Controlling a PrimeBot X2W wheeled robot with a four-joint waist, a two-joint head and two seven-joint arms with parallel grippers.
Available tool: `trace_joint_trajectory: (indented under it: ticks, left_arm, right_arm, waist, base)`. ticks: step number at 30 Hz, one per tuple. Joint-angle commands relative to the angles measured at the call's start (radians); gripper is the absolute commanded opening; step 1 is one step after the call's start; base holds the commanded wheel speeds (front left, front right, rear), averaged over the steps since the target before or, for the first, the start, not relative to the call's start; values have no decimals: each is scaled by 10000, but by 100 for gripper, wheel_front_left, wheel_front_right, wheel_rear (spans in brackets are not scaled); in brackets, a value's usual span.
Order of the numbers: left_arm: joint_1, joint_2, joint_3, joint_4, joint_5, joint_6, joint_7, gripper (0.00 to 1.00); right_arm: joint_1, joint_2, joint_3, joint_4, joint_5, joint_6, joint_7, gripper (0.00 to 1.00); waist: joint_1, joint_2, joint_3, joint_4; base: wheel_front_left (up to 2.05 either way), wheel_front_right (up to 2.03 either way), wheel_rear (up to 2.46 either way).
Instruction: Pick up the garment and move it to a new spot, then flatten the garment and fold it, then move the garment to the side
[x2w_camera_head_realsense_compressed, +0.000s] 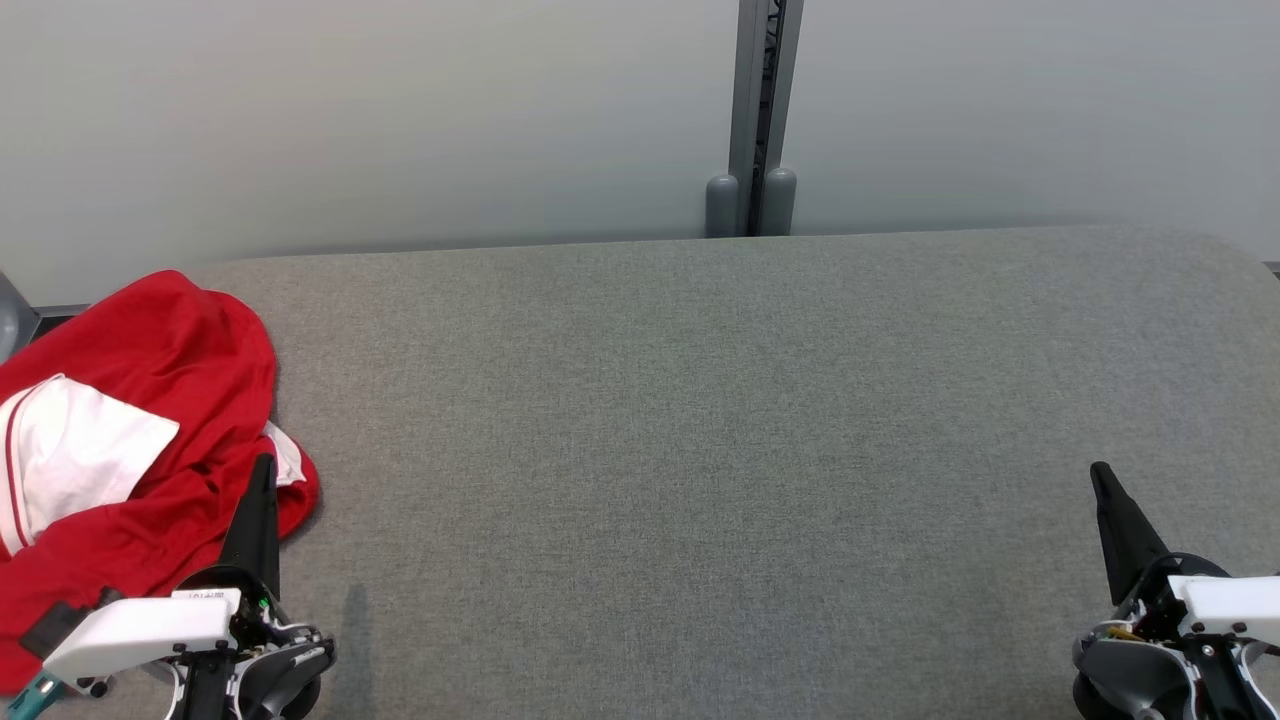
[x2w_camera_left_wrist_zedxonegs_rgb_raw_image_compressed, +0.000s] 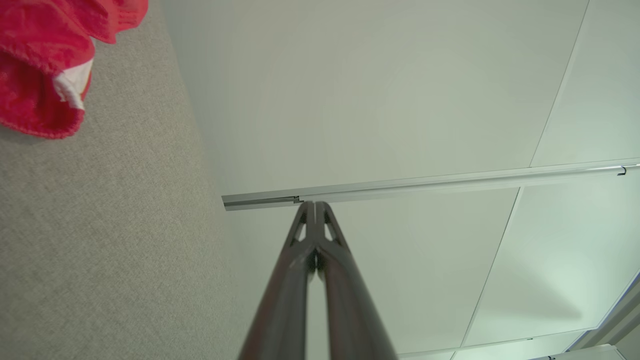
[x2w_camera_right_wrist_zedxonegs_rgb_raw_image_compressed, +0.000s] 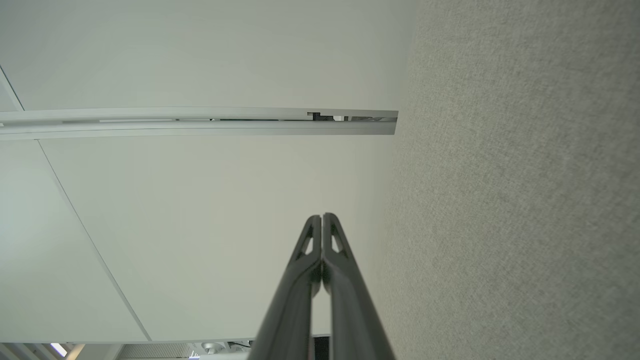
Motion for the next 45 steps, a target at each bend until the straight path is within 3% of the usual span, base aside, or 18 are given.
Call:
trace_joint_trajectory:
  ticks: [1, 45]
  left_arm:
    - [-136, 29, 20, 4, -6, -34, 21, 0]
    - [-136, 29, 20, 4, -6, -34, 21, 0]
  right_arm:
    - [-41, -47, 3, 20, 5, 9, 8, 0]
    - [-41, -47, 3, 20, 5, 9, 7, 0]
  waist:
    - [0, -1, 0, 0]
    - [0, -1, 0, 0]
  base:
    - [0, 0, 0]
    - [0, 0, 0]
